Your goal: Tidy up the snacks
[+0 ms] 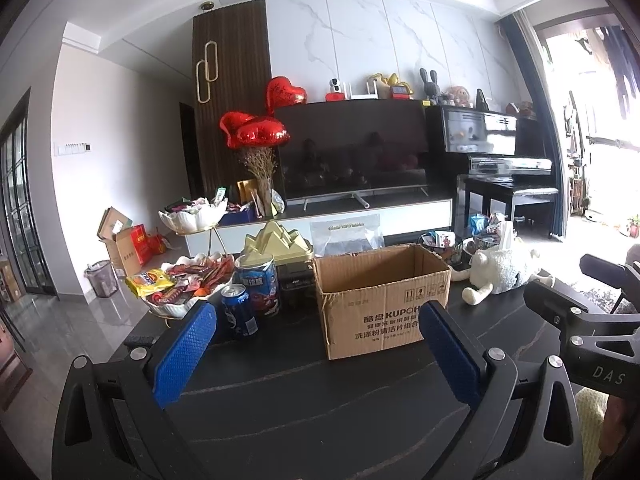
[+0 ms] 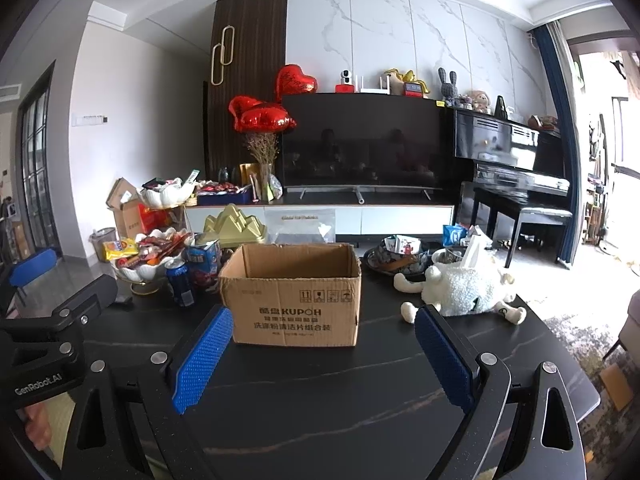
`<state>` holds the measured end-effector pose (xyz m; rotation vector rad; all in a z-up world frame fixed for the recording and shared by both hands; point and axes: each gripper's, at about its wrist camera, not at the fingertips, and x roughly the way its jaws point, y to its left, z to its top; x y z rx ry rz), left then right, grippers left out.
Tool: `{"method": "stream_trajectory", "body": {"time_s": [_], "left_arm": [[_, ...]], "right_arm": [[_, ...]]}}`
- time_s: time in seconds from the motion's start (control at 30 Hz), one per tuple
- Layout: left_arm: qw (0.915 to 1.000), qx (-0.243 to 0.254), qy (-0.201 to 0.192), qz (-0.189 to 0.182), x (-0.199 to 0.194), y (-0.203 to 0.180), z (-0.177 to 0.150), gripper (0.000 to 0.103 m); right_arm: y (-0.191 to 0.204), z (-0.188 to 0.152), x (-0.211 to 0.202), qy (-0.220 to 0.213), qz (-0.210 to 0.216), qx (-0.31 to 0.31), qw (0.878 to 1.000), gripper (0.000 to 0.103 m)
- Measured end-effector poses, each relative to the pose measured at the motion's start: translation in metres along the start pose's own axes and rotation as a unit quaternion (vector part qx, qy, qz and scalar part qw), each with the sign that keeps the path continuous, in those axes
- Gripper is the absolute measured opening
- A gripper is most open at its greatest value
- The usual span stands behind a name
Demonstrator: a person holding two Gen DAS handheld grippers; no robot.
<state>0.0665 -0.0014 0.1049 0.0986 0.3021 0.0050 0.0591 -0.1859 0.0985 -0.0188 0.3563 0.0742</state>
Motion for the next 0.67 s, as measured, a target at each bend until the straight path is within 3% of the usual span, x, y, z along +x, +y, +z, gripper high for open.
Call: {"method": "stream_trajectory", "body": {"time_s": [0.67], "left_arm": [[0.9997,-0.013,0.016,-0.009,0.01,0.001,-0.014,0.103]], "right_arm": [[0.006,-0.009,0.005,0.009,0.003,-0.004,1.0,0.093]]}}
